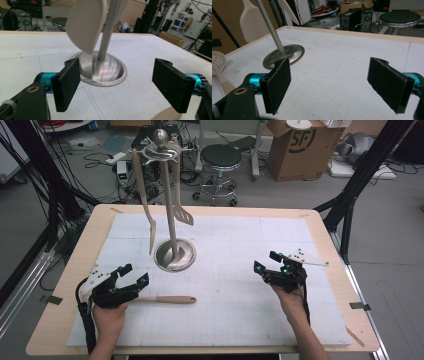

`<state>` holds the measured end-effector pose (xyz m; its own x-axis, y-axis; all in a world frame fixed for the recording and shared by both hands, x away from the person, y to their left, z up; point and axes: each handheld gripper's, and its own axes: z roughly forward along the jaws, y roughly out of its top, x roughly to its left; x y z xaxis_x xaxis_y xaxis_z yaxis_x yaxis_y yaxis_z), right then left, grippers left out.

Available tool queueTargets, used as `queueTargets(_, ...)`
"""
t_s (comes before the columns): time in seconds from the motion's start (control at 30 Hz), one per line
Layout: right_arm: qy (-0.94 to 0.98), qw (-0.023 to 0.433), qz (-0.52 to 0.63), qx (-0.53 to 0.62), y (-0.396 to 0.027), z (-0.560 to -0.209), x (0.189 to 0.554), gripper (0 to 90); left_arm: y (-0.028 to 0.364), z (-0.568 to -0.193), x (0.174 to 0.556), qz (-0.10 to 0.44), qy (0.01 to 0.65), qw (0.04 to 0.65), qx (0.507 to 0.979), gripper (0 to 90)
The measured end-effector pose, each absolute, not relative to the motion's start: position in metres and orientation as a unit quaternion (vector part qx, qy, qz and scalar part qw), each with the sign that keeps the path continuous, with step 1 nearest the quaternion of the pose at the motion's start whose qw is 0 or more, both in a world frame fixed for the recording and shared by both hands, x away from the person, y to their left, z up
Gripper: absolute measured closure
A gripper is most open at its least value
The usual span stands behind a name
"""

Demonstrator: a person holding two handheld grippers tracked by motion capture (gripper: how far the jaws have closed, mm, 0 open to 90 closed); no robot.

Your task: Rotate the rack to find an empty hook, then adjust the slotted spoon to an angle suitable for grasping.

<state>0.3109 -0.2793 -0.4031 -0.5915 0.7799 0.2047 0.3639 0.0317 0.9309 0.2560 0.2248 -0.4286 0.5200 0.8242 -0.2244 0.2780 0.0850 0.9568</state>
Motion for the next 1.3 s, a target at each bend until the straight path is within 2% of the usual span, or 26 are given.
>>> queueTargets(0.27, 0.696, 0.187, 0.55, 0.422, -0.284, -0.401, 0.304, 18.0, 0.224, -0.429, 0.259, 0.214, 0.433, 0.601, 0.637, 23.3)
queueTargets(0.63, 0.684, 0.209, 0.549, 0.433, -0.291, -0.416, 0.292, 17.7, 0.224, -0.428, 0.263, 0.193, 0.431, 0.596, 0.649, 23.6)
queueTargets(0.8, 0.693, 0.207, 0.544, 0.425, -0.287, -0.417, 0.292, 17.7, 0.227, -0.431, 0.266, 0.15, 0.435, 0.588, 0.665, 25.6)
queueTargets(0.87, 0.694, 0.208, 0.542, 0.425, -0.287, -0.417, 0.291, 17.7, 0.228, -0.431, 0.268, 0.14, 0.439, 0.582, 0.67, 30.7)
queueTargets(0.97, 0.693, 0.208, 0.543, 0.427, -0.288, -0.419, 0.292, 17.7, 0.231, -0.433, 0.273, 0.1, 0.458, 0.582, 0.664, 42.4)
queueTargets(1.07, 0.692, 0.205, 0.543, 0.429, -0.288, -0.42, 0.293, 17.8, 0.228, -0.43, 0.272, 0.074, 0.45, 0.585, 0.671, 53.9)
queueTargets(1.13, 0.693, 0.204, 0.541, 0.431, -0.287, -0.421, 0.293, 18.7, 0.225, -0.43, 0.27, 0.059, 0.445, 0.576, 0.683, 70.8)
queueTargets(1.2, 0.695, 0.205, 0.539, 0.429, -0.285, -0.422, 0.293, 19.1, 0.223, -0.431, 0.267, 0.044, 0.44, 0.569, 0.693, 81.1)
queueTargets(1.3, 0.696, 0.204, 0.539, 0.428, -0.284, -0.422, 0.292, 19.1, 0.219, -0.435, 0.259, 0.032, 0.44, 0.556, 0.705, 86.4)
